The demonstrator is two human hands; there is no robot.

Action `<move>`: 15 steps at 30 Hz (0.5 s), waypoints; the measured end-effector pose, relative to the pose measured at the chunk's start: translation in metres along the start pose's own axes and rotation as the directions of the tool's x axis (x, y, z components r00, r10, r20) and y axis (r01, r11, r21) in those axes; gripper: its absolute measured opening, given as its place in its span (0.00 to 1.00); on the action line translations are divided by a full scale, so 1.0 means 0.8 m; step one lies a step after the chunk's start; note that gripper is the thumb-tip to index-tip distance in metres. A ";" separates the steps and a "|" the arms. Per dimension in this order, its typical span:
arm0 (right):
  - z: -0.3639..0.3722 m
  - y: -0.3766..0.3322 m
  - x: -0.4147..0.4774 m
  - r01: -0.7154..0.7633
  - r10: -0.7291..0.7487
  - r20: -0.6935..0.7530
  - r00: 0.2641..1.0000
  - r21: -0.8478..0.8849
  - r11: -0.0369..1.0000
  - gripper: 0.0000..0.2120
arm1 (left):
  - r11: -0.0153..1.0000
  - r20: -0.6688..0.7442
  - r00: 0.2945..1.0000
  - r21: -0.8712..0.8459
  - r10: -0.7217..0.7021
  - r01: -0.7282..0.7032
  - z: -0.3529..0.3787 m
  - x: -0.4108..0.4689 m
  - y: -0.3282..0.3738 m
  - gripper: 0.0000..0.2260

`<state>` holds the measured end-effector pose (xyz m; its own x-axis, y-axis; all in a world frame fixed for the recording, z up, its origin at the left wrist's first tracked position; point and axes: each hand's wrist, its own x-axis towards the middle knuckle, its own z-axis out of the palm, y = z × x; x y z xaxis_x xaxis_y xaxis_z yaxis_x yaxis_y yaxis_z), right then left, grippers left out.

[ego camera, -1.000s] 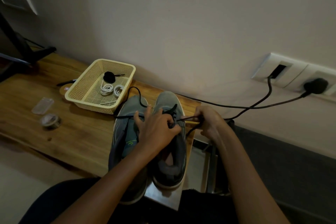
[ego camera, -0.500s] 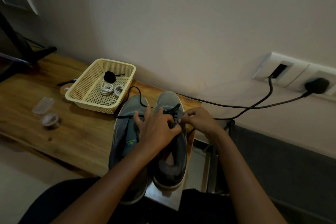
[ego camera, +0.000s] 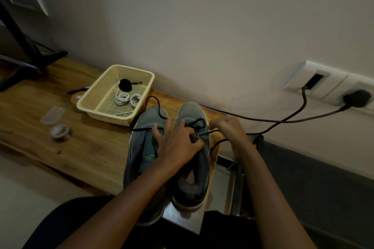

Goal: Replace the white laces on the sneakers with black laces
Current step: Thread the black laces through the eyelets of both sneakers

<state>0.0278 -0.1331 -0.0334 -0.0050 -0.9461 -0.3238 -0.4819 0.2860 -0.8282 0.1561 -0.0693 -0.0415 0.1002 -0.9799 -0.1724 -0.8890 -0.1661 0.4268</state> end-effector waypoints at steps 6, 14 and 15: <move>0.003 0.006 -0.003 0.068 -0.047 0.148 0.988 -0.139 0.988 0.05 | 1.000 -0.004 1.000 0.000 0.007 -0.007 -0.001 -0.001 0.001 0.13; -0.006 0.014 0.006 -0.303 0.277 0.124 0.953 0.452 0.839 0.08 | 1.000 -0.003 1.000 -0.027 0.004 -0.005 -0.002 -0.002 0.003 0.11; -0.006 0.013 0.004 -0.312 0.282 0.138 0.949 0.511 0.801 0.08 | 1.000 0.000 1.000 -0.028 0.004 -0.004 -0.002 -0.002 0.003 0.11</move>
<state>0.0184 -0.1343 -0.0409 -0.0202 -0.7966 -0.6041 0.0638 0.6020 -0.7960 0.1545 -0.0682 -0.0389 0.0971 -0.9806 -0.1705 -0.8763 -0.1655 0.4524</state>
